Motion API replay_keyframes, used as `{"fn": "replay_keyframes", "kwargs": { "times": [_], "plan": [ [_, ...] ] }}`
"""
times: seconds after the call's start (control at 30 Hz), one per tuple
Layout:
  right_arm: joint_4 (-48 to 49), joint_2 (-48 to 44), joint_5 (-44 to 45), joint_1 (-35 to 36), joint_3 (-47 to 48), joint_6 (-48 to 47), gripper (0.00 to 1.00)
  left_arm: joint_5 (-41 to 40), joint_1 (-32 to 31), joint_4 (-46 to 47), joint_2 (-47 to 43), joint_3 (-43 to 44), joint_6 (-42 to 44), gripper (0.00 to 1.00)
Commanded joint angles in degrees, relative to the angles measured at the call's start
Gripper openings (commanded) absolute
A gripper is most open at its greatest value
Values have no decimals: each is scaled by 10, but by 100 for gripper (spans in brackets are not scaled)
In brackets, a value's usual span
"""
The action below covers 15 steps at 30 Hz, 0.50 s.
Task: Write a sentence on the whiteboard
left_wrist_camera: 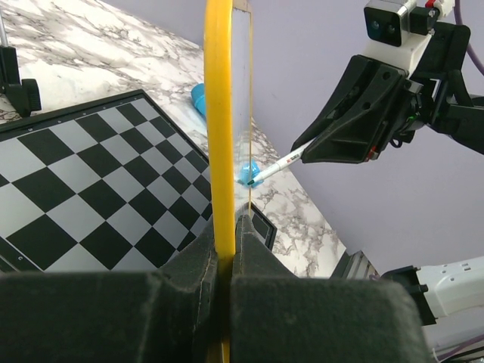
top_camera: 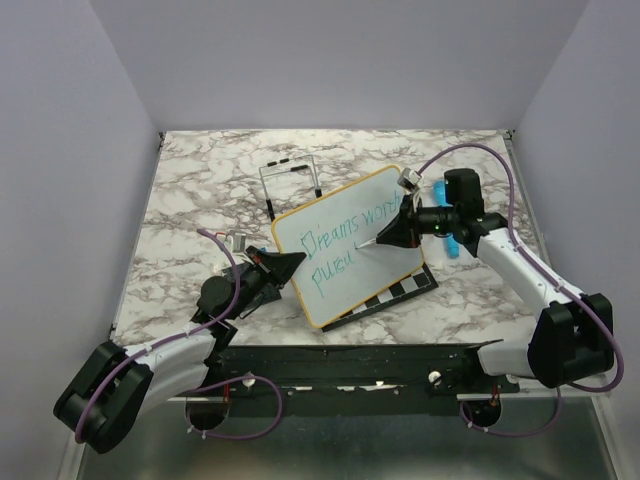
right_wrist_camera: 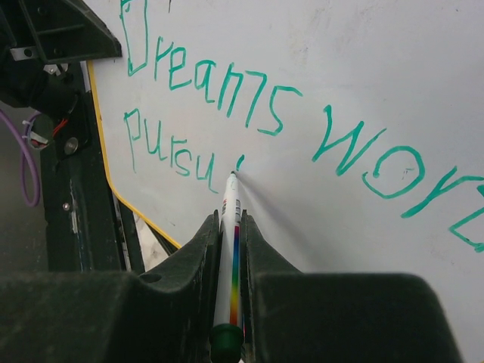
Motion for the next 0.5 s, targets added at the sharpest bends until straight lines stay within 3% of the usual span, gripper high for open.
{"fn": "replay_keyframes", "kwargs": {
  "times": [0.0, 0.47],
  "plan": [
    [-6, 6, -12, 0, -4, -6, 1, 6, -3, -3, 6, -5, 48, 0],
    [-5, 13, 28, 11, 1, 6, 1, 7, -3, 1, 7, -6, 47, 0]
  ]
}}
